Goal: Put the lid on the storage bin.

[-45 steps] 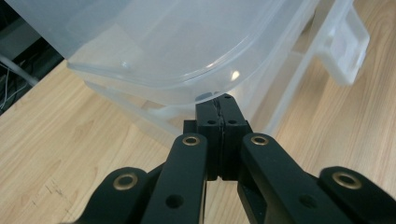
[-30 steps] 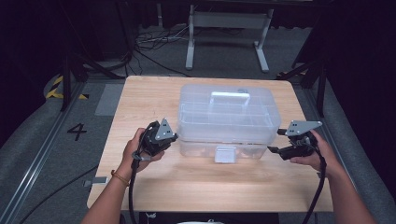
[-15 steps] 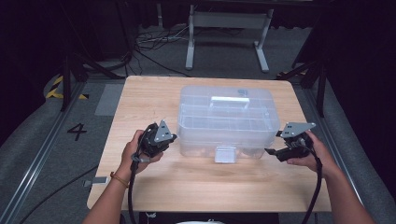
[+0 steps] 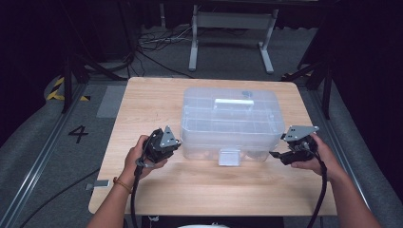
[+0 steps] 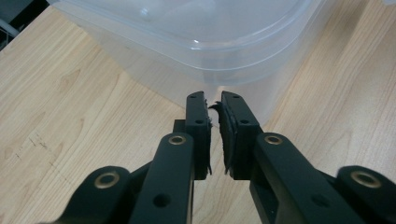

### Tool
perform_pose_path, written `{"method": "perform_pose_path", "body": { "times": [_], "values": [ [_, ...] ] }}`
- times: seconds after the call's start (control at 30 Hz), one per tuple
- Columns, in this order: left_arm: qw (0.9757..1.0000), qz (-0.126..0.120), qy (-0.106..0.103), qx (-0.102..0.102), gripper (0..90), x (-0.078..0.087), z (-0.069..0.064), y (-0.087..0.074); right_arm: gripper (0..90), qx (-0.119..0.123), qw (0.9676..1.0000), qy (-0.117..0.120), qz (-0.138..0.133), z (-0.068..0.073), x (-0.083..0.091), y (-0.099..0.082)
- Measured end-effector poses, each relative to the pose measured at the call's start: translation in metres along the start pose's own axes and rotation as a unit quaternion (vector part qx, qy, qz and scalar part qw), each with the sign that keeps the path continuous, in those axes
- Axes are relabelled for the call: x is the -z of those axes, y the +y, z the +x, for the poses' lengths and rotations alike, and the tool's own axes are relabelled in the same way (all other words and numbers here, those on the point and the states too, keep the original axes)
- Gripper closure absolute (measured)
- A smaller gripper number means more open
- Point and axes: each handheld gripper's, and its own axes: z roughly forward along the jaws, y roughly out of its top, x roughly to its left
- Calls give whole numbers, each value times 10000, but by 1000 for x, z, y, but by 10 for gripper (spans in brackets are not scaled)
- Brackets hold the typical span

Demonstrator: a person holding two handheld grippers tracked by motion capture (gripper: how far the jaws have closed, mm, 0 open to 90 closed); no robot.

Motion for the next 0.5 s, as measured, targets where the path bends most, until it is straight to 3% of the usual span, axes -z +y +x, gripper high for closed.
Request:
{"method": "perform_pose_path", "body": {
  "times": [0.17, 0.33, 0.5],
  "values": [
    [10000, 37, 37, -43, 737, -2, 0, 0, 279, 16, 10000, -4, 10, 0, 0, 0],
    [9998, 155, -68, -136, 630, -5, 2, 1, 279, 14, 10000, 25, 42, 0, 1, 1],
    [9992, 290, -140, -247, 524, -4, 1, 8, 265, 157, 9995, 15, 286, 0, -1, 6]
  ]
}}
